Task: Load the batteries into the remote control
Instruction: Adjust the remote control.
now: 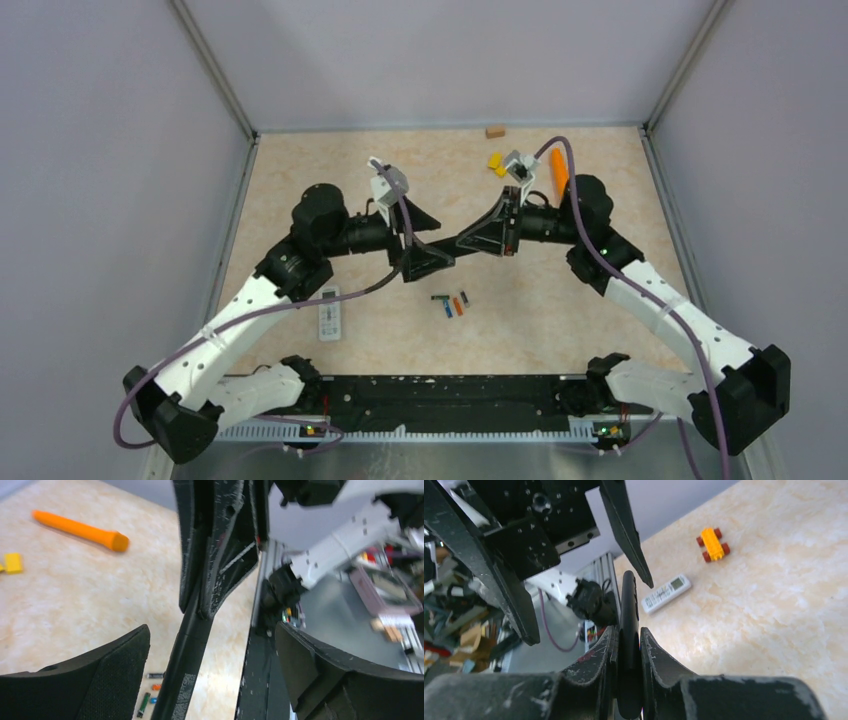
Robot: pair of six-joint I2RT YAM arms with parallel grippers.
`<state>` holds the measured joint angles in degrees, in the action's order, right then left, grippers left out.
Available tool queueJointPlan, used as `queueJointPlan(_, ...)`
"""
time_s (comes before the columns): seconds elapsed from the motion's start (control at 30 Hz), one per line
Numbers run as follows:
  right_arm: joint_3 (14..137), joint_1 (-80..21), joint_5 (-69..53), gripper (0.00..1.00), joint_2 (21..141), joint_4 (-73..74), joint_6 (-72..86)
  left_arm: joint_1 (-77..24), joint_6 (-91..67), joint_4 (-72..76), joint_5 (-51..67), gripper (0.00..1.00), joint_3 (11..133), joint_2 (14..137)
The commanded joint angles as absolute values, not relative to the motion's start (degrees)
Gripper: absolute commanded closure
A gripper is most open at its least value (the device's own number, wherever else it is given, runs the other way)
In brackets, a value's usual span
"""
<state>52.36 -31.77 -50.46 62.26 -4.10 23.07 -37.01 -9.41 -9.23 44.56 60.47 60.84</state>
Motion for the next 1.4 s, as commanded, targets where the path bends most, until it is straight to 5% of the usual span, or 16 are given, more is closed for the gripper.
queueJointPlan(0.0,54.13,-31.65,-42.57,1.0,58.8,-18.11,35.77,-36.92,-27.16,9.24,28.64,0.01,54.9,55.69)
queueJointPlan(0.27,46.9,-31.66,-28.22,1.0,52.4,-32.67,51.04,-36.88,-43.3,14.75,15.34,0.01,53.06,52.93)
queueJointPlan(0.47,43.15,-31.65,-22.21,1.0,52.08,-38.27,59.24,-36.9,-54.79,28.97,16.38,0.06,49.95,54.77)
queueJointPlan(0.67,38.51,-31.73,-16.96,1.0,53.3,-43.78,66.94,-37.02,-67.46,47.13,23.24,0.25,48.44,60.45)
queueJointPlan(0.87,38.41,-32.34,-17.26,1.0,55.93,-45.13,68.37,-37.16,-69.43,49.01,22.66,0.46,48.28,63.21)
queueJointPlan(1.0,38.06,-32.43,-16.57,1.0,55.9,-44.44,68.22,-37.18,-69.37,48.29,22.68,0.68,48.26,63.61)
queueJointPlan(1.13,38.56,-32.43,-17.42,1.0,56.14,-41.93,67.29,-37.19,-67.98,45.67,22.69,1.0,48.75,63.4)
queueJointPlan(1.17,39.01,-32.43,-17.95,0.92,56.23,-40.27,66.61,-37.19,-67.31,44.63,22.49,1.0,48.95,63.19)
queueJointPlan(1.3,41.36,-32.43,-20.85,0.35,56.79,-34.88,62.94,-37.18,-64.51,41.6,20.83,1.0,49.34,61.88)
queueJointPlan(1.37,42.01,-32.45,-22.24,0.28,57.37,-34.52,62.01,-37.14,-63.54,40.12,20.59,1.0,49.69,61.3)
